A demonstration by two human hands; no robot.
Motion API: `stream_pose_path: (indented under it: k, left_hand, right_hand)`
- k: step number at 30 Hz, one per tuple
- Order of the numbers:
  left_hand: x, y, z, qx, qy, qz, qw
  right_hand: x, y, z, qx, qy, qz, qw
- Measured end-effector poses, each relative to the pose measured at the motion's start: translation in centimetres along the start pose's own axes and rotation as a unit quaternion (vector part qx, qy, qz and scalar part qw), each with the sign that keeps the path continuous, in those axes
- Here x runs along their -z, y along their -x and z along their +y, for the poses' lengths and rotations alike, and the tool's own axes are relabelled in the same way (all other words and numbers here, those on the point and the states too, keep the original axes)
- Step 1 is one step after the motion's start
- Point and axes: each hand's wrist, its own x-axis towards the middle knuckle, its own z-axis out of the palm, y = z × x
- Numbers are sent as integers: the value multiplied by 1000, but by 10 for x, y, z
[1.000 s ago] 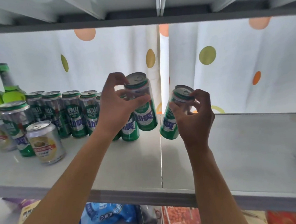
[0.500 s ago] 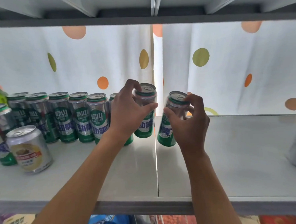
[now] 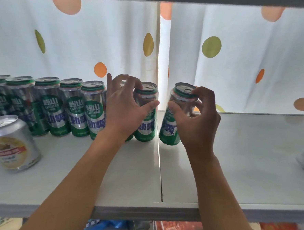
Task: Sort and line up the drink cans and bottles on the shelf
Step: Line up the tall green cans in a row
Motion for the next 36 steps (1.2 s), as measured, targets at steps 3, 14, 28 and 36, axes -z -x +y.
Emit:
stream_pose_path:
  k: [3,14,28,36]
  left_hand:
    - [-1,3,-1,-29,-6,22,999]
    - [-3,11,-14,-90,-51,20,994]
    - [-6,14,-14,-102,-118,37,987]
    - [-9,14,-16,-114,-134,41,984]
  right_hand:
    - [-1,1,-2,5,-3,12,1000]
    - [-6,2,2,-23,-32,32,999]
    - [-24,-13,3,54,9,-105,993]
    - [-23,-16,22,38,4,-149,988]
